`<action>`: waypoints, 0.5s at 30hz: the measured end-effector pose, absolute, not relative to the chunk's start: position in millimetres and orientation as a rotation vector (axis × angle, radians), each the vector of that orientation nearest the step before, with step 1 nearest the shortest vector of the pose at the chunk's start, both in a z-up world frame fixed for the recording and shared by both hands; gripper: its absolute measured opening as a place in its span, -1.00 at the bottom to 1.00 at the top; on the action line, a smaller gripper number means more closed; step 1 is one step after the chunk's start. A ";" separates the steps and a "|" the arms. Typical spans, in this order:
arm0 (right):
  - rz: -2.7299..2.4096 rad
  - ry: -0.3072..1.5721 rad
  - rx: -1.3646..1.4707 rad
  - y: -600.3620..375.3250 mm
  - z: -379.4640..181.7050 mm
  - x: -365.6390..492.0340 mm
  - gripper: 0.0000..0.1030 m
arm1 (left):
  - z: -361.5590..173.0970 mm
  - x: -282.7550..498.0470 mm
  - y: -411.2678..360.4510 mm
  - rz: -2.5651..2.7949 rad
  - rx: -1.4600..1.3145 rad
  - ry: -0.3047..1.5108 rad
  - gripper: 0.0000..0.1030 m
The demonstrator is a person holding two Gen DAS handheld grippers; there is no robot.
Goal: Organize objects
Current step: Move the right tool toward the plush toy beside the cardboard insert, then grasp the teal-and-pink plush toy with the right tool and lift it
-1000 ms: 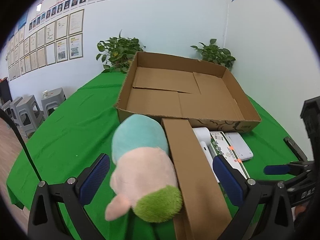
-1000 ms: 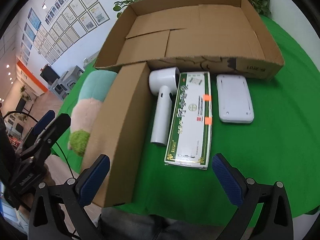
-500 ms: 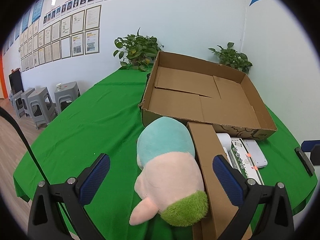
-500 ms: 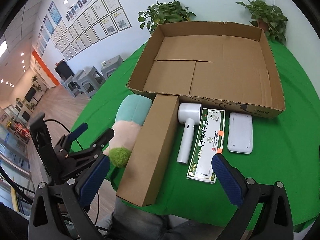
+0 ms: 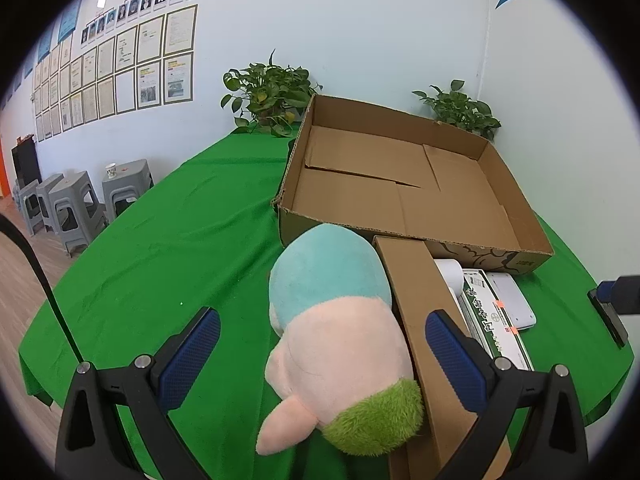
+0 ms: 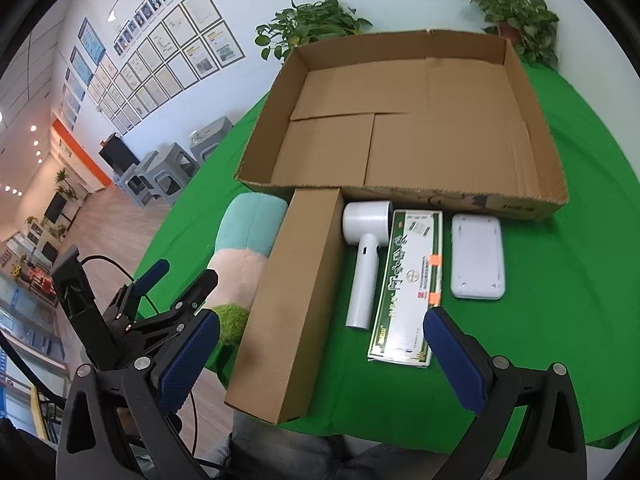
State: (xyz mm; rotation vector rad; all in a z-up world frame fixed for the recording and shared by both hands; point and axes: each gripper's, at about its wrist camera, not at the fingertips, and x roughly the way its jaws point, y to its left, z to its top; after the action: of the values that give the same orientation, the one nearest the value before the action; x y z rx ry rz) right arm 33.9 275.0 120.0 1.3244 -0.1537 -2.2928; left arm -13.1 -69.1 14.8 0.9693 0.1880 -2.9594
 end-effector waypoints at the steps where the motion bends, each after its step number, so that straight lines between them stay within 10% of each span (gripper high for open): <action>1: -2.296 -0.145 1.328 274.5 114.6 34.5 1.00 | 12.9 -14.1 -69.4 -2.965 0.991 0.199 0.98; 15: -2.321 -0.169 1.068 274.2 73.1 44.8 1.00 | -24.8 -33.1 -78.3 -3.003 1.287 0.443 0.86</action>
State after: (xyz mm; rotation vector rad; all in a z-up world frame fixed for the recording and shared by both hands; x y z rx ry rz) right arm 44.8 274.2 73.1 1.0680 -0.1688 -2.3213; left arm -33.1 -78.3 -24.8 1.2866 0.4427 -3.0027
